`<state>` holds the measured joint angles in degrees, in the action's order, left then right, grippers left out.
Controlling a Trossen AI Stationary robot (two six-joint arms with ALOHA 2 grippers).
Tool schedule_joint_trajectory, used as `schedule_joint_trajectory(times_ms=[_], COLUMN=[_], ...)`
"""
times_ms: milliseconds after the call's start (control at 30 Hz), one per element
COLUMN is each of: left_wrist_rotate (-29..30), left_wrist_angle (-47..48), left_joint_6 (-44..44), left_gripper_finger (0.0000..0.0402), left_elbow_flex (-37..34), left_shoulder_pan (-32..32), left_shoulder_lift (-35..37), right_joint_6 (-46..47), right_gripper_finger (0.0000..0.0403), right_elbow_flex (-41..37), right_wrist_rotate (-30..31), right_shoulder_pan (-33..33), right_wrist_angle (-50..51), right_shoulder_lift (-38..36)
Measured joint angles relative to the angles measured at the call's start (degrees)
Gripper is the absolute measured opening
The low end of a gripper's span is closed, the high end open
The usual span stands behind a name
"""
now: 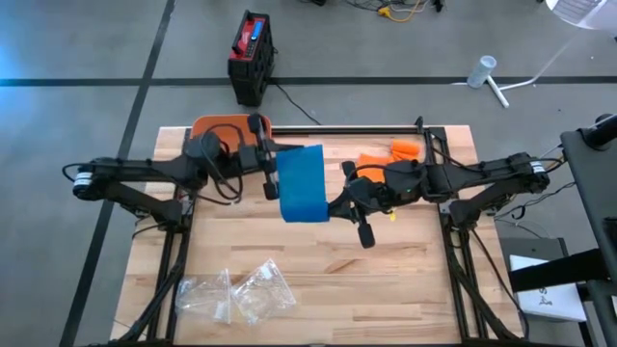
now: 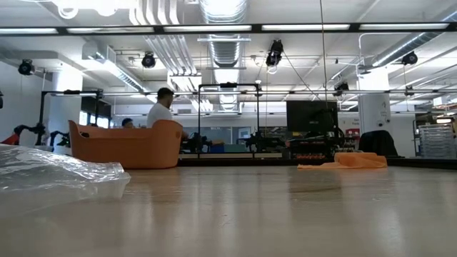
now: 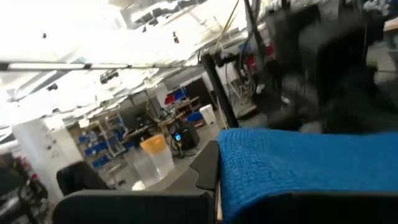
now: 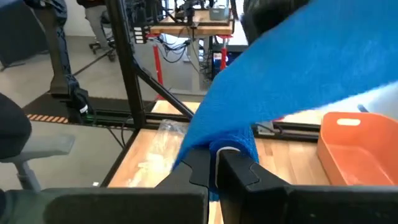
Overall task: Roll bandage
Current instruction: Roll the blue bandage
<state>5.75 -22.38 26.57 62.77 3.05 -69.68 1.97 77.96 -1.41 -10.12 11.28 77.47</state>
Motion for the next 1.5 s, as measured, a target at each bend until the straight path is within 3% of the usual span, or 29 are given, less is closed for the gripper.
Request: schedule_joint_trajectory(times_ms=[500,667,967,1200,1333,1500], left_wrist_rotate=[-2.0,-8.4,-14.1,-13.8,-9.4,-7.2], left_wrist_angle=[8.5,12.5,15.5,15.8,15.7,15.7], left_joint_6=[2.7,-0.1,-0.1,0.4,2.7,3.0], left_gripper_finger=[0.0,0.0,0.0,0.0,0.0,0.0], left_elbow_flex=[11.3,11.7,11.4,11.4,11.3,11.3], left_shoulder_pan=[0.0,-2.4,-8.7,-10.0,-9.7,-8.3], left_shoulder_lift=[0.4,2.8,7.1,8.6,8.3,8.2], right_joint_6=[3.4,2.5,3.5,3.0,1.6,-1.9], right_gripper_finger=[0.0003,0.0003,0.0003,0.0003,0.0003,0.0003], right_elbow_flex=[-3.1,-3.1,-2.9,-2.9,-2.9,-2.7], right_wrist_rotate=[0.3,4.0,7.2,6.6,1.5,0.4], right_shoulder_pan=[-0.1,0.4,1.9,1.9,1.7,0.5], right_wrist_angle=[-0.1,0.6,1.0,1.0,0.7,0.9], right_shoulder_lift=[0.0,-0.2,-0.2,-0.2,0.0,0.0])
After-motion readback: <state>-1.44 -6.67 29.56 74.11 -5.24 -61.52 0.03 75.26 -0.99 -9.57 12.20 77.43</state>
